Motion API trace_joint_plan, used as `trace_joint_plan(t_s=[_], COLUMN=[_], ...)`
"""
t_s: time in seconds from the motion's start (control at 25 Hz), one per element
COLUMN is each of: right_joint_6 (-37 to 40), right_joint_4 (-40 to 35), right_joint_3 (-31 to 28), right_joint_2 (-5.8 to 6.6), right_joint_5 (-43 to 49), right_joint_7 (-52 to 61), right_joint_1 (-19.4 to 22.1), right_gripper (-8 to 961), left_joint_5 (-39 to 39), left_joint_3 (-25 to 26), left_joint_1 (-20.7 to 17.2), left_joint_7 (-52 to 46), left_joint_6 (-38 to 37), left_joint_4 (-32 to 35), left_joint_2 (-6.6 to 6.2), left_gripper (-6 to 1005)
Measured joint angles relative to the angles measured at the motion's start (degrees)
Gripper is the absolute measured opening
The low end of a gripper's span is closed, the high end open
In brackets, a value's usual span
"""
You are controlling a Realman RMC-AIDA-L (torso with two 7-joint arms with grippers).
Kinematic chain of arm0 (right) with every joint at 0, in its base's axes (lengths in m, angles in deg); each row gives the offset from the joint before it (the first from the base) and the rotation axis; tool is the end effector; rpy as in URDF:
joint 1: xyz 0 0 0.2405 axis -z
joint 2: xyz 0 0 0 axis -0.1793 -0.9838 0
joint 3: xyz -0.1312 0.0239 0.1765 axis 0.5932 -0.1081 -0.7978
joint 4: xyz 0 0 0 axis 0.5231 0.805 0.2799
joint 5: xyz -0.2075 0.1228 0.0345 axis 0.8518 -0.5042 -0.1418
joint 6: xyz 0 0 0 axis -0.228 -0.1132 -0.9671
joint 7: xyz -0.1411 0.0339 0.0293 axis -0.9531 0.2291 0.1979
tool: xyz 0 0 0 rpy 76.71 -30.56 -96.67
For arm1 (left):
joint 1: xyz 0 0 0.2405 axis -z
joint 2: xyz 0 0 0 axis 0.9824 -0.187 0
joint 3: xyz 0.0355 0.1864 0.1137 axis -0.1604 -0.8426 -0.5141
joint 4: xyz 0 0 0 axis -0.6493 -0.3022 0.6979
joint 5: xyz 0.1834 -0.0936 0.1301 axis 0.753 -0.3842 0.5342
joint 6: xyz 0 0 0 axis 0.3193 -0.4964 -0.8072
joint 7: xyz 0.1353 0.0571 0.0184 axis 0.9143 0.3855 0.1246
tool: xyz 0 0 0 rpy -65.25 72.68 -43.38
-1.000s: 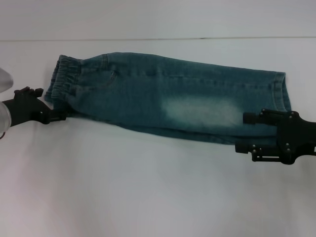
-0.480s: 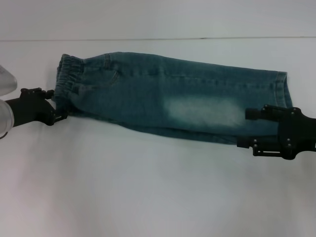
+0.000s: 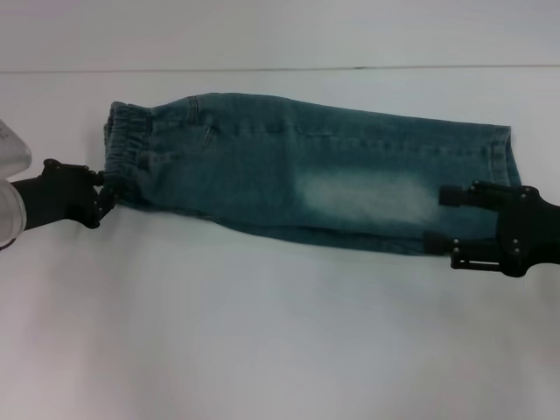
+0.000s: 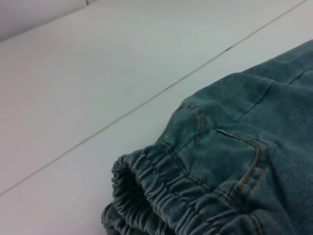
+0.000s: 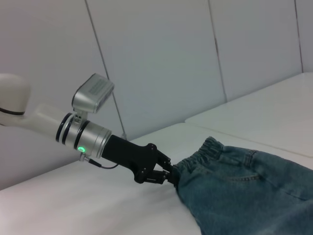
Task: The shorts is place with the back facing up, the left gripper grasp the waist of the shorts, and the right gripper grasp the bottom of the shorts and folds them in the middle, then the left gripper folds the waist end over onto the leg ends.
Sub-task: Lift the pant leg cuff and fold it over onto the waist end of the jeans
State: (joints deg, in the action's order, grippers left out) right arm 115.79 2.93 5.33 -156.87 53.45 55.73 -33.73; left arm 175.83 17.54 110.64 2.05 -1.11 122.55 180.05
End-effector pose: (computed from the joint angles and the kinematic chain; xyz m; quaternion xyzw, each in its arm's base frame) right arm 0.2771 0.3082 0.0502 -0.9271 0.2091 0.2721 0.1507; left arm -0.3237 0.3915 0.0170 -0.9107 -0.1940 -0.0277 0.3635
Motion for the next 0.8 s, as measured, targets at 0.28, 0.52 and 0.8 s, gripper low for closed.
trace_joint_plan(t_s=[0.28, 0.52, 0.8], right_joint_6=[-0.41, -2.41, -8.40], right_joint_4=[0.43, 1.63, 7.31], right_joint_3=[-0.08, -0.37, -0.39], right_joint_2=[-0.08, -0.08, -0.09], right_joint_5=[-0.05, -1.90, -3.75], right_joint_7=[0.09, -0.26, -4.00], right_joint_1=[-0.06, 0.51, 0.20], right_gripper=[868, 867, 807], left_joint_5=[-0.02, -0.10, 0.34], left_joint_3=[-0.35, -0.14, -2.25], left_joint_1=[-0.10, 0.05, 2.12], left_joint_7=[2.16, 2.71, -3.51], left_joint_6=[-0.31, -2.25, -2.54], left_joint_4=[-0.26, 1.35, 6.98], left_joint_2=[0.51, 0.81, 1.66], left_gripper=[188, 154, 104])
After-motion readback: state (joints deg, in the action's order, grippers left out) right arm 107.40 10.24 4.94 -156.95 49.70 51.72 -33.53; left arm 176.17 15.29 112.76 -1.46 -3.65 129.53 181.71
